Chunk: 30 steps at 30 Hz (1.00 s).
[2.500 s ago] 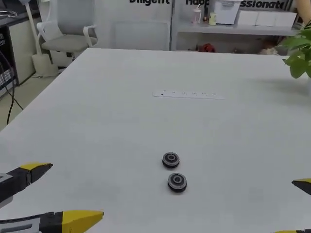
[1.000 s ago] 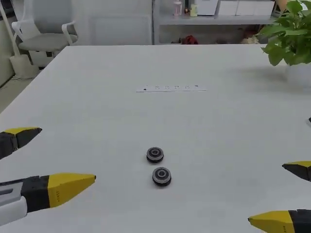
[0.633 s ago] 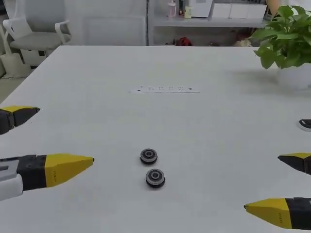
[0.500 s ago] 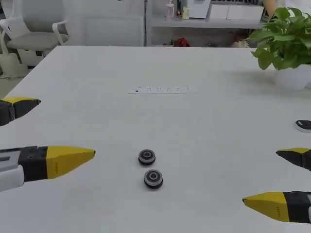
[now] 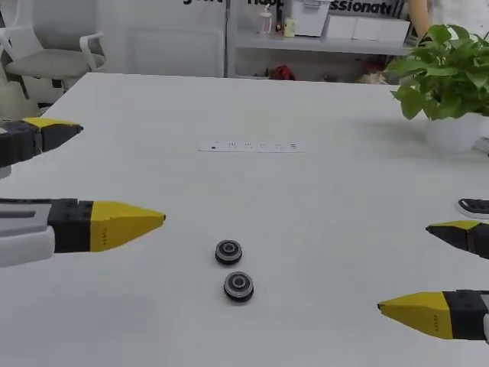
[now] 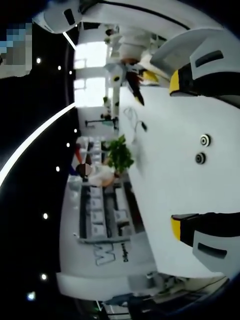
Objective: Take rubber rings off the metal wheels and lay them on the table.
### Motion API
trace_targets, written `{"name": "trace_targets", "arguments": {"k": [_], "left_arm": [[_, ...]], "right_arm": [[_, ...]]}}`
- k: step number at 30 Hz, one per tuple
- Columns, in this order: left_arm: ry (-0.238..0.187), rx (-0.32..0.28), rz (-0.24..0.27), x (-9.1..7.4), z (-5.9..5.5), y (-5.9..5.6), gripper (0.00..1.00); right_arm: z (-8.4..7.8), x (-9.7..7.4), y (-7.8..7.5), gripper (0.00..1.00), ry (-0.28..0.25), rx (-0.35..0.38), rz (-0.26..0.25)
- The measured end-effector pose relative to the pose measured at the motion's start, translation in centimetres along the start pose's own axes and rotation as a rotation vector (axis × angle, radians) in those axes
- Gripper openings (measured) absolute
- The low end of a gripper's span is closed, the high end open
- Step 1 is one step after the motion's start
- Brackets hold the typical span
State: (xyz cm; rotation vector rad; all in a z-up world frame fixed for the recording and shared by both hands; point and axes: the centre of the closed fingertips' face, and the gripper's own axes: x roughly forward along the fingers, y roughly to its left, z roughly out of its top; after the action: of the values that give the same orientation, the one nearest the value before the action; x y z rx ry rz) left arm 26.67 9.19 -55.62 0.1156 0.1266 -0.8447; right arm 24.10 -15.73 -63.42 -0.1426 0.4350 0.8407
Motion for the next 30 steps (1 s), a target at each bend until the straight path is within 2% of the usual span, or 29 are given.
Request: {"name": "trace_targets", "arguments": {"k": [3,10,18,22,25,30], "left_arm": [[-0.001,0.015,-0.010,0.2,0.4,0.2,0.99],[-0.037,0.042,-0.036,0.9,2.0,0.6,0.97],[-0.101,0.067,-0.074,2.5,4.1,0.9,0.96],[-0.131,0.058,-0.094,3.2,4.3,1.0,0.96],[-0.163,0.059,-0.114,3.7,4.4,1.0,0.96],[-0.229,0.101,-0.181,4.7,4.8,0.2,0.93]], "right_arm": [[0.7,0.3,-0.1,0.87,-0.003,-0.015,0.010],[2.7,1.1,-0.4,0.86,-0.026,-0.054,0.032],[5.7,2.4,-0.7,0.84,-0.096,-0.098,0.062],[7.1,3.3,-0.8,0.83,-0.132,-0.117,0.088],[8.6,4.3,-0.3,0.82,-0.189,-0.143,0.126],[9.6,6.6,0.4,0.79,-0.199,-0.179,0.180]]}}
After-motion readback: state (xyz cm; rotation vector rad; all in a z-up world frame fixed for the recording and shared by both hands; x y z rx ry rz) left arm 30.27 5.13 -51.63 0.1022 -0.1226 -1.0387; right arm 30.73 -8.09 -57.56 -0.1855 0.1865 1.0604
